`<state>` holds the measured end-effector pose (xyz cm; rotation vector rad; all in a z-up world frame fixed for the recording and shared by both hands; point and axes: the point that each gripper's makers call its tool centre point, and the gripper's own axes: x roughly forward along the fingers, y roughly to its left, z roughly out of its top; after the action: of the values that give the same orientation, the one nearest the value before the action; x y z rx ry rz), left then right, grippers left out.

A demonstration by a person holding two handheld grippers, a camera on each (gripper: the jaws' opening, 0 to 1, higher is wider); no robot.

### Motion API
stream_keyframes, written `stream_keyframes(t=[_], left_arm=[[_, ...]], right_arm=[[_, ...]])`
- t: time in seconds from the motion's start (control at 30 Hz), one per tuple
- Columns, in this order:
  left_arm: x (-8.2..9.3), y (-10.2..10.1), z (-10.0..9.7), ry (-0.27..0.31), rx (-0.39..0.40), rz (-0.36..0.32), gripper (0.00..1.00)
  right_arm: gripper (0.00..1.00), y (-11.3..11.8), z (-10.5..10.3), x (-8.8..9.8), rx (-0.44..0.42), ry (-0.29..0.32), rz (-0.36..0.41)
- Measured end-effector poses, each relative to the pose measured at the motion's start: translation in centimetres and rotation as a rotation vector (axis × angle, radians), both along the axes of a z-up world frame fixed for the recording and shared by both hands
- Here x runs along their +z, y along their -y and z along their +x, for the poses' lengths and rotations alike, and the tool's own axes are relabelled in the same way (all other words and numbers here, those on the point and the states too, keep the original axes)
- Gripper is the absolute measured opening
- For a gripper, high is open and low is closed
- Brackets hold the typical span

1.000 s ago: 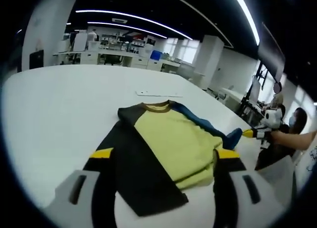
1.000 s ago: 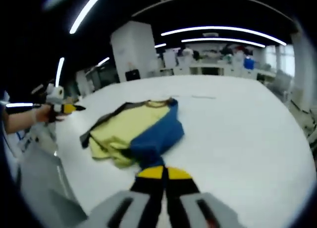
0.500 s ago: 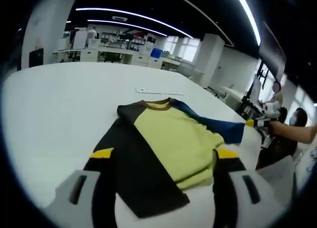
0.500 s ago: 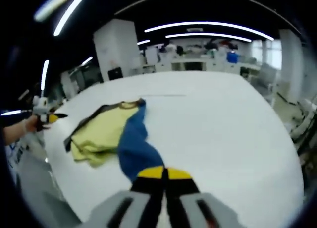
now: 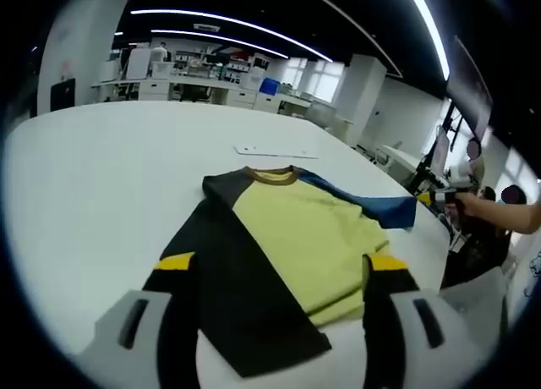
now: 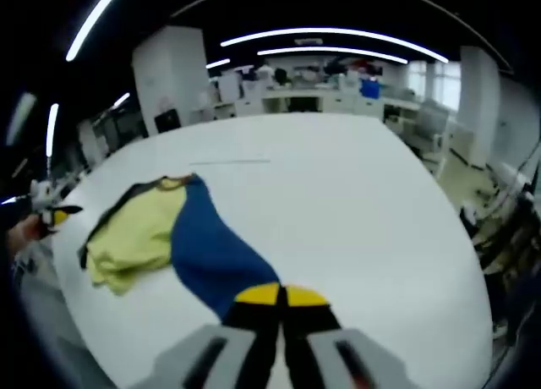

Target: Fold the garment on the visible template until the final outline fits inside the template.

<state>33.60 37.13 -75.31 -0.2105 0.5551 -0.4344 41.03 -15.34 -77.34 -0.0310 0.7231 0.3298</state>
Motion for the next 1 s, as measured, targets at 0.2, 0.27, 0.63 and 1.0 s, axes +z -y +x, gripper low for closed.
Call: stream_keyframes(t=[0.2,0.27,0.63,1.0], left_arm=[[-0.7,0.1,0.1,-0.017,0.003,-0.003,0.76],[-0.9,0.1,0.1,-0.02,0.008,-0.009,0.76],[-2.7,-0.4,0.0,-0.054,0.036,-0.019,0.76],[-3.8,-0.9,0.4,-0.078,0.051,-0.025,0.75]], right_arm=[[0.0,1.7,2.8,-0.5,-0.037,-0.028,-0.047],[0.0,2.2,3.7,-0.6,-0.038,-0.038,-0.067],[0.0,3.6,7.9,-1.2,-0.059,-0.066,-0.141],[0.0,3.9,10.0,-2.9,-0.086,-0.104,-0.18]])
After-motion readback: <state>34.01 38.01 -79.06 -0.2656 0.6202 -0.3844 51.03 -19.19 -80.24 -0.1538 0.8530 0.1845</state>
